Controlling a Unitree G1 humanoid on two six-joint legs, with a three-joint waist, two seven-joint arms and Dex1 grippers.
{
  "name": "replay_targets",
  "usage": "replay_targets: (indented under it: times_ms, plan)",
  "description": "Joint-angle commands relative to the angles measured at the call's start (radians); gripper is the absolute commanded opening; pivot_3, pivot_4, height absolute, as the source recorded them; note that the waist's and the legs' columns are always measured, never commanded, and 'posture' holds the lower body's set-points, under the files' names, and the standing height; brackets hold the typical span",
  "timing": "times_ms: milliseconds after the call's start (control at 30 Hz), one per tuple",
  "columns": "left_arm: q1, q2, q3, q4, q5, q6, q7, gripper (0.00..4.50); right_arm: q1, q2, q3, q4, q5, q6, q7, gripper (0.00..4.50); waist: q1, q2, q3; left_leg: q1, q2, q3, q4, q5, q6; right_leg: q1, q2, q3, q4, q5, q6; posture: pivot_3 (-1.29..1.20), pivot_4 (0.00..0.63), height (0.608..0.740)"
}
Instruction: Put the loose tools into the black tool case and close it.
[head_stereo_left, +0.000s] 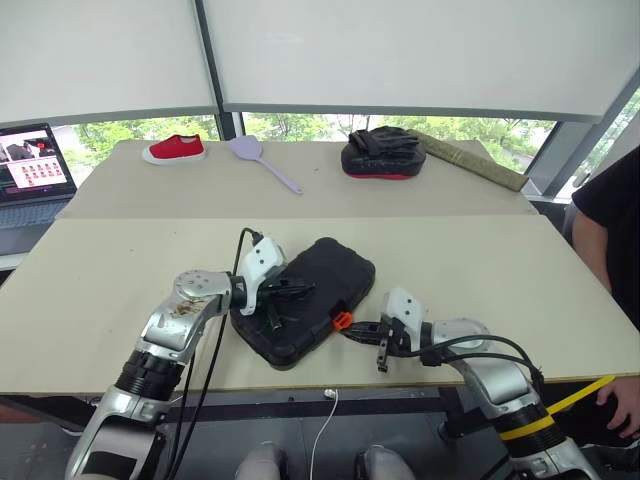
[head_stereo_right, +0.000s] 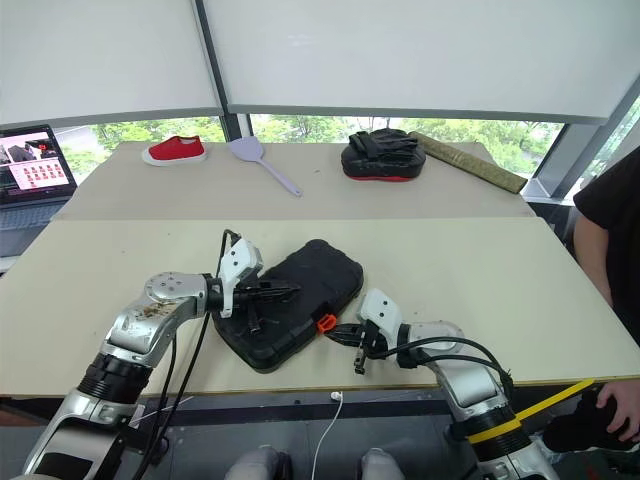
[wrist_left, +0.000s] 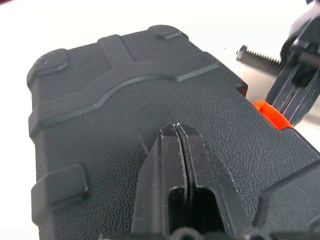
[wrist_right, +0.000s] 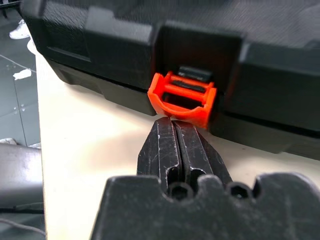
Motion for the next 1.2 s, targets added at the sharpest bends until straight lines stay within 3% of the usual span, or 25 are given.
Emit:
replay_targets:
  times_ms: [33, 667, 867, 900, 1000, 1200]
  plan:
    - [0.046, 0.001, -0.108, 0.048, 0.052, 0.067, -0.029, 0.07, -0.07, 0.023, -0.043, -0.056, 0.051, -0.042, 0.011, 0.0, -0.001, 0.0, 0.0, 0.0, 0.0, 0.0, 0.0, 0.0, 0.0, 0.0, 0.0, 0.0, 0.0, 0.0, 0.0, 0.0, 0.15, 0.74]
    - [0.049, 0.013, -0.129, 0.031, 0.049, 0.136, -0.063, 0.07, -0.059, 0.064, -0.097, -0.057, 0.113, 0.016, 0.008, 0.0, -0.022, 0.002, -0.003, 0.002, 0.001, -0.003, -0.002, 0.0, 0.0, 0.0, 0.001, 0.0, 0.0, 0.0, -0.001, 0.0, 0.15, 0.74]
    - [0.098, -0.008, 0.014, -0.001, -0.05, 0.009, -0.077, 0.07, 0.017, -0.007, -0.163, -0.118, 0.168, 0.032, 0.044, 0.0, -0.017, 0.003, -0.004, 0.001, -0.001, -0.002, -0.005, -0.001, 0.0, 0.0, -0.003, 0.0, -0.004, -0.002, 0.0, 0.0, 0.15, 0.74]
    - [0.11, -0.016, 0.051, -0.012, -0.073, -0.021, -0.074, 0.31, 0.034, -0.023, -0.182, -0.125, 0.183, 0.035, 0.051, 0.0, -0.018, 0.003, -0.004, 0.001, -0.001, -0.002, -0.007, -0.001, 0.0, 0.0, -0.004, 0.001, -0.005, -0.001, 0.0, 0.0, 0.15, 0.74]
    - [0.165, 0.018, 0.179, -0.079, -0.172, -0.082, -0.131, 1.05, 0.107, -0.104, -0.238, -0.14, 0.18, -0.023, 0.084, 0.83, -0.022, 0.002, -0.003, 0.0, -0.001, -0.001, -0.01, -0.001, 0.001, -0.001, -0.003, 0.001, -0.007, -0.001, 0.0, 0.0, 0.15, 0.74]
    - [0.312, 0.181, 0.407, -0.135, -0.265, -0.138, -0.201, 3.42, 0.209, -0.211, -0.377, -0.044, 0.125, -0.27, 0.117, 2.93, -0.022, -0.001, 0.0, 0.0, 0.001, 0.0, -0.016, 0.001, 0.003, -0.005, 0.002, 0.001, -0.008, -0.004, -0.003, 0.0, 0.15, 0.74]
